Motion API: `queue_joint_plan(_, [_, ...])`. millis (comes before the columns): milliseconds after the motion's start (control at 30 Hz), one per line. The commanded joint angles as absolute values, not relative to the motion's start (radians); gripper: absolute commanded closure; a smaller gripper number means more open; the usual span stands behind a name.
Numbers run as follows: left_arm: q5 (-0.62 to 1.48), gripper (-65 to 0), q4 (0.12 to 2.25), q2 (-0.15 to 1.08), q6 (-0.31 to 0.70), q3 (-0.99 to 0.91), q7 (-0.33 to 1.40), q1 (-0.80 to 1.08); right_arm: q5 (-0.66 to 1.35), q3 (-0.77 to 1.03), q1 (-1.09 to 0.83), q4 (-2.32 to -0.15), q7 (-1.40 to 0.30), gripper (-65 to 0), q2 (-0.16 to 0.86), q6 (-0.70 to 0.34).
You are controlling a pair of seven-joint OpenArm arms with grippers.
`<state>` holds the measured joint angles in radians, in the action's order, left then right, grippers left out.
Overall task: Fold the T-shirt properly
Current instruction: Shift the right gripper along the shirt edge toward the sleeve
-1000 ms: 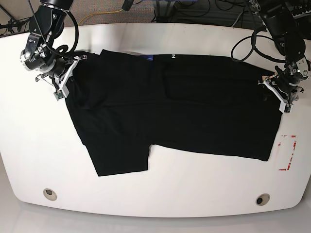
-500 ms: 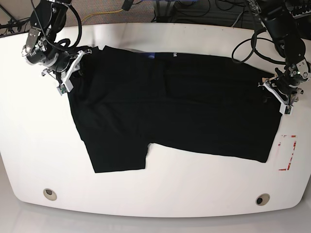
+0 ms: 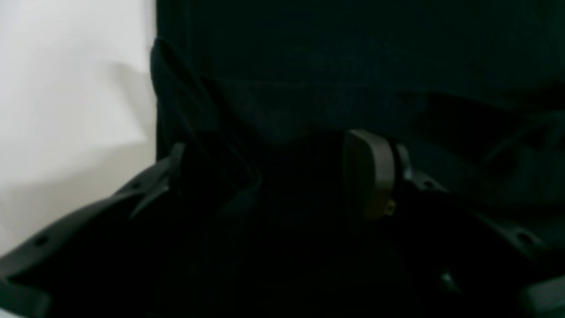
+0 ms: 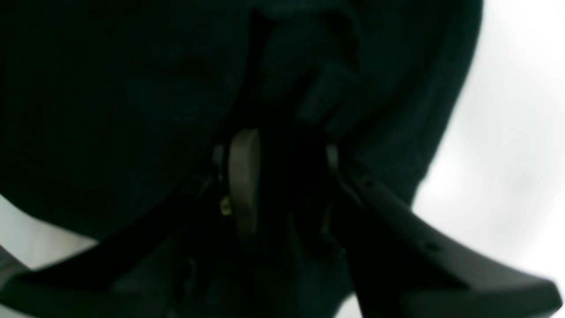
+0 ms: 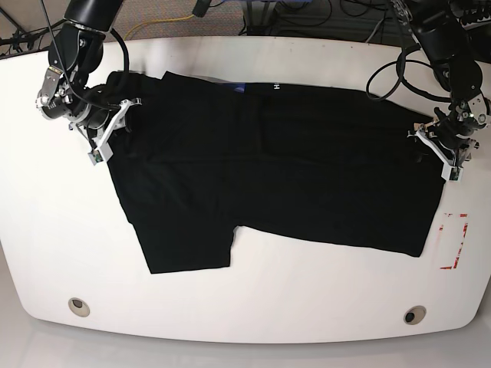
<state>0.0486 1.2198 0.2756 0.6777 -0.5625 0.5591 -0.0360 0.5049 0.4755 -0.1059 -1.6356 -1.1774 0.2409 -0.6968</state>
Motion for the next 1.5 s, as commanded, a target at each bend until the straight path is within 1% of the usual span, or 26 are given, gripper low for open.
queue_joint_plan(0, [0.024, -40.0, 1.218, 0.286, 0.677, -0.561, 0.605, -0.036, 0.524, 0.478, -0.085, -1.652, -1.145, -19.3, 0.252, -0.698])
queue_joint_plan(167, [0.024, -40.0, 1.218, 0.286, 0.677, -0.562, 0.605, -0.036, 0.516, 0.476, -0.035, -1.649, -1.15, -20.1, 0.249, -0.698])
queue_joint_plan(233, [0.024, -40.0, 1.218, 0.289, 0.677, -0.562, 0.605, -0.036, 0.522, 0.476, -0.022, -1.649, -1.153, -25.7, 0.248, -0.698])
queue_joint_plan(333, [0.024, -40.0, 1.218, 0.302, 0.679, -0.562, 0.605, -0.036, 0.524, 0.476, -0.012, -1.649, -1.153, -38.4, 0.248, -0.698])
queue_joint_plan(367, [0.024, -40.0, 1.218, 0.302, 0.679, -0.562, 0.605, -0.036, 0.524, 0.476, -0.004, -1.649, -1.153, -41.7, 0.248, -0.698])
queue_joint_plan(400, [0.024, -40.0, 1.218, 0.302, 0.679, -0.562, 0.605, -0.036, 0.519, 0.476, 0.002, -1.647, -1.153, -43.1, 0.248, -0.698])
queue_joint_plan(533, [0.024, -40.0, 1.218, 0.302, 0.679, -0.562, 0.59, -0.036, 0.522, 0.476, 0.008, -1.646, -1.153, -43.4, 0.245, -0.698])
queue_joint_plan(633, [0.024, -40.0, 1.216, 0.302, 0.679, -0.562, 0.552, -0.033, 0.516, 0.476, 0.019, -1.643, -1.153, -43.4, 0.216, -0.698])
queue_joint_plan(867, [0.024, -40.0, 1.216, 0.3, 0.679, -0.562, 0.547, -0.031, 0.518, 0.476, 0.028, -1.626, -1.159, -37.6, 0.159, -0.698])
queue_joint_plan(967, [0.024, -40.0, 1.216, 0.3, 0.679, -0.562, 0.547, -0.031, 0.515, 0.478, 0.031, -1.624, -1.155, -33.9, 0.137, -0.698])
queue_joint_plan(1033, [0.024, -40.0, 1.216, 0.3, 0.679, -0.562, 0.545, -0.031, 0.515, 0.478, 0.036, -1.618, -1.153, -28.5, 0.128, -0.698])
queue_joint_plan(1100, [0.024, -40.0, 1.216, 0.3, 0.679, -0.562, 0.545, -0.03, 0.515, 0.479, 0.051, -1.6, -1.153, -21.6, 0.124, -0.698])
queue_joint_plan(1133, [0.024, -40.0, 1.216, 0.3, 0.679, -0.562, 0.545, -0.03, 0.515, 0.479, 0.058, -1.58, -1.15, -16.8, 0.125, -0.698])
queue_joint_plan(1167, [0.024, -40.0, 1.216, 0.3, 0.679, -0.562, 0.545, -0.03, 0.515, 0.479, 0.064, -1.564, -1.144, -14.1, 0.127, -0.698])
queue_joint_plan(1233, [0.024, -40.0, 1.216, 0.3, 0.679, -0.562, 0.545, -0.03, 0.522, 0.479, 0.074, -1.531, -1.125, -4.6, 0.128, -0.698])
queue_joint_plan(1300, [0.024, -40.0, 1.216, 0.3, 0.679, -0.562, 0.545, -0.03, 0.526, 0.479, 0.074, -1.534, -1.125, 0.0, 0.128, -0.698])
queue_joint_plan(1467, [0.024, -40.0, 1.216, 0.3, 0.676, -0.565, 0.545, -0.033, 0.555, 0.484, 0.027, -1.695, -1.202, 0.0, 0.127, -0.698])
